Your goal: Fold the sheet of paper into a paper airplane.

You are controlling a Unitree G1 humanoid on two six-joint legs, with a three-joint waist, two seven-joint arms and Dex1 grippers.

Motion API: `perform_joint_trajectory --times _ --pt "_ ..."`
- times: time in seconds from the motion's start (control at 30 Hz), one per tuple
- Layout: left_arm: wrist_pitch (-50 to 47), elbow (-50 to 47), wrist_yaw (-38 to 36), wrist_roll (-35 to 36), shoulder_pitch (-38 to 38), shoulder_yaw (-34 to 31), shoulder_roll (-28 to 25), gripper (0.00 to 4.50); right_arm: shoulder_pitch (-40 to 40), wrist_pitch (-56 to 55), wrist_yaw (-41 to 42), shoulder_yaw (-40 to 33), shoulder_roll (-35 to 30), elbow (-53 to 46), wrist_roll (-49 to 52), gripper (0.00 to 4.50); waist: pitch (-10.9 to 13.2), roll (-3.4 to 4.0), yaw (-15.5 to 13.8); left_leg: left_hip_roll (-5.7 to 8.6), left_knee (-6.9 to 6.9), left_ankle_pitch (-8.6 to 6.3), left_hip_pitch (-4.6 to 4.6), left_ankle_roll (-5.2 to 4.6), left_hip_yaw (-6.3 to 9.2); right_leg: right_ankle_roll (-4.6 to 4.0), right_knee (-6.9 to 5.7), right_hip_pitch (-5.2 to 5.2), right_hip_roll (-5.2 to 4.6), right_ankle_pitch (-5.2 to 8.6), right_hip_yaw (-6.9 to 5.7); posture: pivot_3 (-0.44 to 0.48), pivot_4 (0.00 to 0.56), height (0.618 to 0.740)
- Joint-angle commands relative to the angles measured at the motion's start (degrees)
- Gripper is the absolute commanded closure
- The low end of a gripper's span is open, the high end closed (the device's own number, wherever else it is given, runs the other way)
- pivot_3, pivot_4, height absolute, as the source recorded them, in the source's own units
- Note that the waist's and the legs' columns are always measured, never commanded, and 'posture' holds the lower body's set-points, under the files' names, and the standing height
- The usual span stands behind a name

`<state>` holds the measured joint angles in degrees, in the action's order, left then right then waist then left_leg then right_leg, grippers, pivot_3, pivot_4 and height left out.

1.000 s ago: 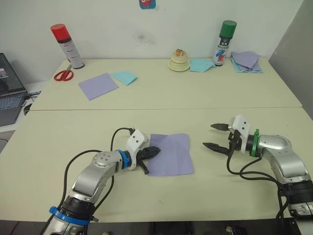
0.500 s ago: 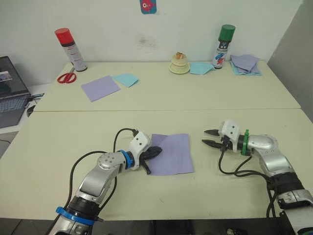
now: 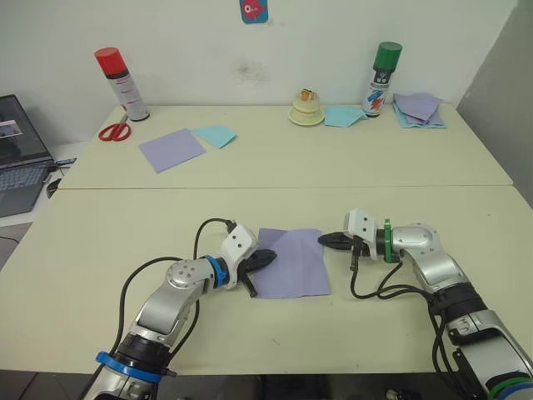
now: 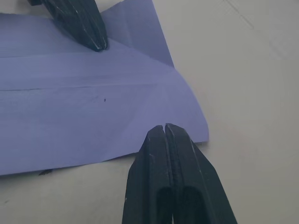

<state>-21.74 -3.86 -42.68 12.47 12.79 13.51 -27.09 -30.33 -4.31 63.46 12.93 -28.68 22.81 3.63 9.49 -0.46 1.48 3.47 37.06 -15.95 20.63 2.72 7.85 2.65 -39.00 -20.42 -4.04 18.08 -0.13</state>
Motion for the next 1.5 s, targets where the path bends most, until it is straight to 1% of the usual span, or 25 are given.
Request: perform_joint_trajectory --times 0.03,0.13,0.2,0.43,0.67,0.87,1.07,1.27,1.37,1.5 --pt "-0.9 2.4 -0.1 -2.3 -1.6 1.5 -0.3 4.5 -1.3 0.3 -1.9 -2.2 -0.8 -1.3 0.3 4.48 0.0 0.0 0.0 0.0 0.0 0.0 0.0 0.0 0.0 0.0 0.0 0.0 0.0 0.0 0.0 0.0 0.15 0.74" --pt "-0.7 2.5 -0.1 -2.3 -1.7 1.4 -0.4 4.5 -2.2 -1.4 -2.1 -1.5 -2.8 -1.0 -2.1 4.48 0.0 0.0 0.0 0.01 -0.01 0.0 0.01 0.0 -0.02 0.0 0.0 -0.02 0.0 0.0 0.01 0.0 0.15 0.74" --pt "-0.6 2.8 -0.2 -2.3 -1.6 1.4 -0.3 4.5 -2.1 -1.3 -0.9 -0.6 -3.6 -2.3 -2.3 4.48 0.0 0.0 0.0 0.01 -0.01 0.0 0.01 0.0 -0.03 0.0 0.0 -0.03 0.0 0.0 0.01 0.0 0.15 0.74" --pt "0.1 4.0 -0.5 -2.7 -0.7 1.4 0.2 4.5 -2.3 4.1 -0.3 2.5 -3.0 -6.2 -4.0 4.48 0.0 0.01 0.0 -0.02 -0.02 -0.09 0.01 -0.15 0.0 0.0 0.0 -0.02 0.0 0.0 0.01 0.0 0.15 0.74" --pt "0.7 4.7 -0.5 -3.0 -0.3 1.4 0.4 4.5 -1.4 12.3 0.6 1.9 -1.6 -8.2 -1.8 4.48 0.0 0.01 -0.1 0.01 -0.01 -0.08 0.02 -0.14 0.04 0.01 0.01 -0.02 -0.02 -0.01 -0.01 0.0 0.15 0.74" --pt "1.0 4.7 -0.5 -3.1 -0.7 1.2 0.4 4.5 -2.4 13.2 -0.3 1.2 -2.5 -7.8 -1.8 4.48 0.0 0.01 -0.1 0.02 -0.01 -0.09 0.02 -0.15 0.05 0.01 0.01 -0.02 -0.02 -0.01 -0.01 0.0 0.15 0.74" --pt "1.5 5.1 -0.5 -3.4 -0.7 1.2 0.5 4.5 -0.6 19.8 2.6 1.4 0.3 -12.6 3.8 4.48 0.0 0.01 0.0 -0.01 -0.03 -0.12 0.02 -0.21 0.06 0.01 0.01 -0.02 -0.03 -0.01 -0.01 0.0 0.15 0.74" --pt "1.7 5.3 -0.6 -3.5 -0.5 1.0 0.3 4.5 -0.2 27.5 2.6 0.4 3.6 -17.2 9.0 4.48 0.0 0.01 -0.1 0.01 -0.03 -0.12 0.05 -0.21 0.1 0.02 0.03 -0.03 -0.04 -0.01 -0.03 0.0 0.15 0.74" --pt "1.8 5.0 -0.7 -3.5 -0.9 1.0 0.1 4.5 -0.1 28.6 2.1 0.5 4.2 -18.4 9.9 4.48 0.0 0.01 -0.1 -0.01 -0.04 -0.12 0.05 -0.21 0.16 0.02 0.03 -0.05 -0.05 -0.01 -0.05 0.0 0.15 0.74" --pt "1.7 5.1 -0.7 -4.1 -1.5 1.3 -0.6 4.5 0.4 28.0 -0.2 1.8 7.2 -18.5 9.9 4.48 0.0 0.01 0.0 -0.01 -0.06 -0.12 0.05 -0.21 0.17 0.02 0.03 -0.06 -0.04 -0.01 -0.07 0.0 0.15 0.74"
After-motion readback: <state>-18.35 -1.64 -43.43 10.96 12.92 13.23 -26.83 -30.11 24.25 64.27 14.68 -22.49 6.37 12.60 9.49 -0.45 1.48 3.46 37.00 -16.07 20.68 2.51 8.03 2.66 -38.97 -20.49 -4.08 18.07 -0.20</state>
